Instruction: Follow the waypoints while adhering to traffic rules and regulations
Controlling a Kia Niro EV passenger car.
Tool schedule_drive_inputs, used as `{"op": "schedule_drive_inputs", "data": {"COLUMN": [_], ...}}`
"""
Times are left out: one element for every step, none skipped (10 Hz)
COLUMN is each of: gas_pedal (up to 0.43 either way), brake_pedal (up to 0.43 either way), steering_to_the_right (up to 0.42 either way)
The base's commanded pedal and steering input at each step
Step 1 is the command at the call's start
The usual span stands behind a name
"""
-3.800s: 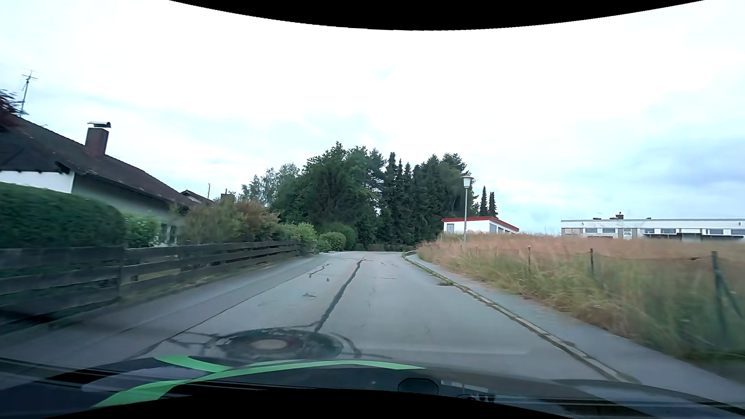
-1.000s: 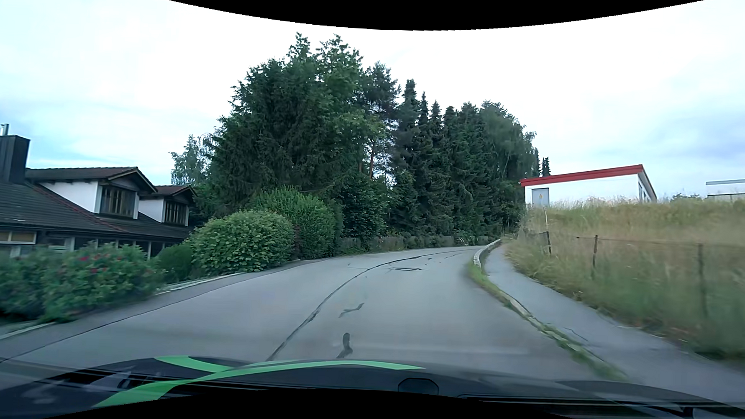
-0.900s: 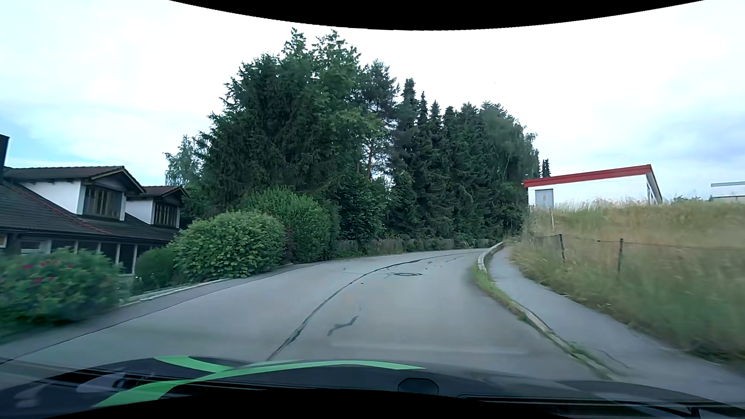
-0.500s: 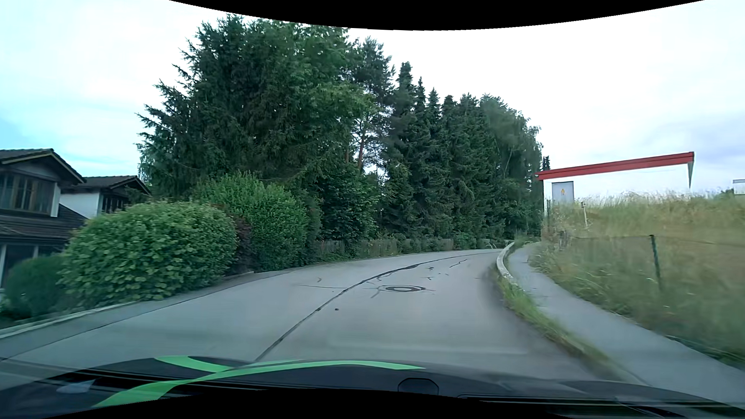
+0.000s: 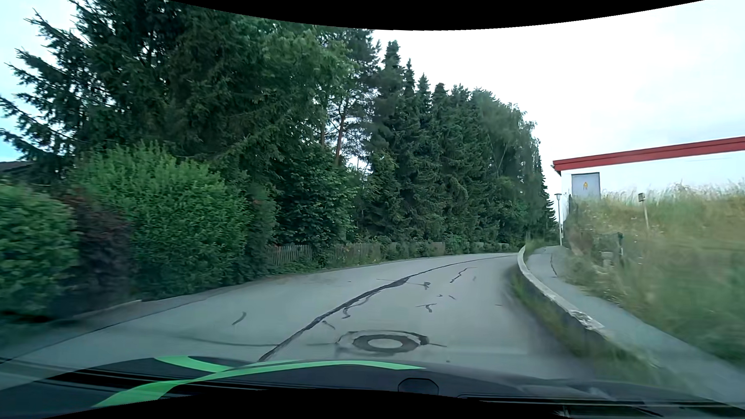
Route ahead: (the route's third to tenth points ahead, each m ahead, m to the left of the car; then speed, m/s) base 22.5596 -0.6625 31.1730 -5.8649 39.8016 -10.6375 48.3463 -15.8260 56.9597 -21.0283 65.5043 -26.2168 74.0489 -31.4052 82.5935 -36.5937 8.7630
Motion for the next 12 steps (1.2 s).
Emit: {"op": "schedule_drive_inputs", "data": {"gas_pedal": [0.169, 0.169, 0.169, 0.169, 0.169, 0.169, 0.169, 0.177, 0.177, 0.177, 0.189, 0.197], "brake_pedal": [0.000, 0.000, 0.000, 0.000, 0.000, 0.000, 0.000, 0.000, 0.000, 0.000, 0.000, 0.000], "steering_to_the_right": [0.045, 0.050, 0.055, 0.058, 0.066, 0.078, 0.084, 0.088, 0.088, 0.088, 0.088, 0.090]}}
